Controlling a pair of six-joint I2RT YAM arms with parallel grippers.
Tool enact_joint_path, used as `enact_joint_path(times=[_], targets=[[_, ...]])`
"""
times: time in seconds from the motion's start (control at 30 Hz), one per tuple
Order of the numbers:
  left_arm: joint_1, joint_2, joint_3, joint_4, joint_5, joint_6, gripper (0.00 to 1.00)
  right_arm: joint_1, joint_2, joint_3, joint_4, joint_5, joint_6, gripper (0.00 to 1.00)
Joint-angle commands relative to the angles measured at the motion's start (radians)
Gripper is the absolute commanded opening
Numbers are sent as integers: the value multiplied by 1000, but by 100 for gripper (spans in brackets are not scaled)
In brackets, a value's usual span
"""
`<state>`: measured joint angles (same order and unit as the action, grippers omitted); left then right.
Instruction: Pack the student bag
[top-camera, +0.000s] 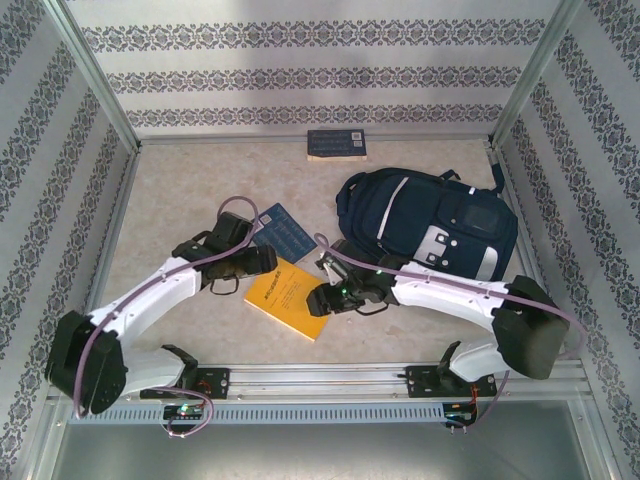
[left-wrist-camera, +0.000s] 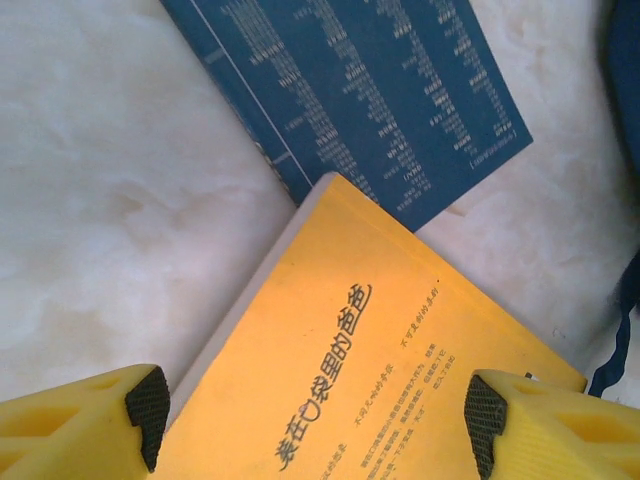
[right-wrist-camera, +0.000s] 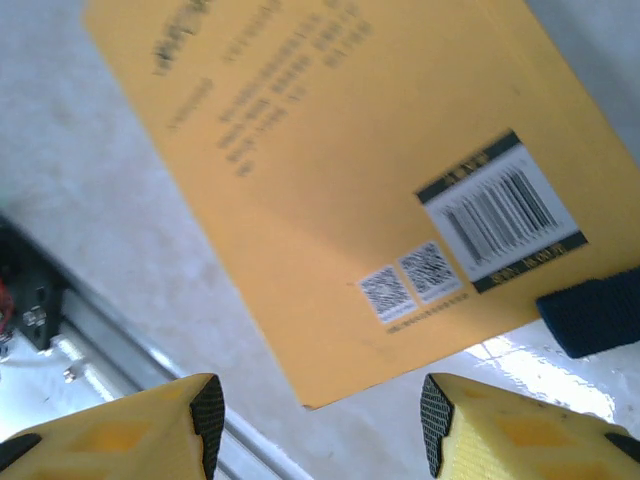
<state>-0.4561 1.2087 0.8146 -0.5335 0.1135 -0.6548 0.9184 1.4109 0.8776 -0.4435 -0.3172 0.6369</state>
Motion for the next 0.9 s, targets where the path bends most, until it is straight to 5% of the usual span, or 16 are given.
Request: enact_joint_path(times=[0.0, 0.27, 0.5, 0.87], targets=[[10, -59, 26, -120, -77, -4, 80, -15, -20, 69, -70, -42, -109, 56], [7, -232, -140, -30, 130, -252, 80, -189, 206, 200, 26, -109, -167, 55], [0, -330, -411, 254, 287, -467, 74, -253, 454, 328, 66, -279, -208, 56], [-12, -193, -507, 536, 322, -476, 72, -257, 605, 395, 79, -412, -239, 56]])
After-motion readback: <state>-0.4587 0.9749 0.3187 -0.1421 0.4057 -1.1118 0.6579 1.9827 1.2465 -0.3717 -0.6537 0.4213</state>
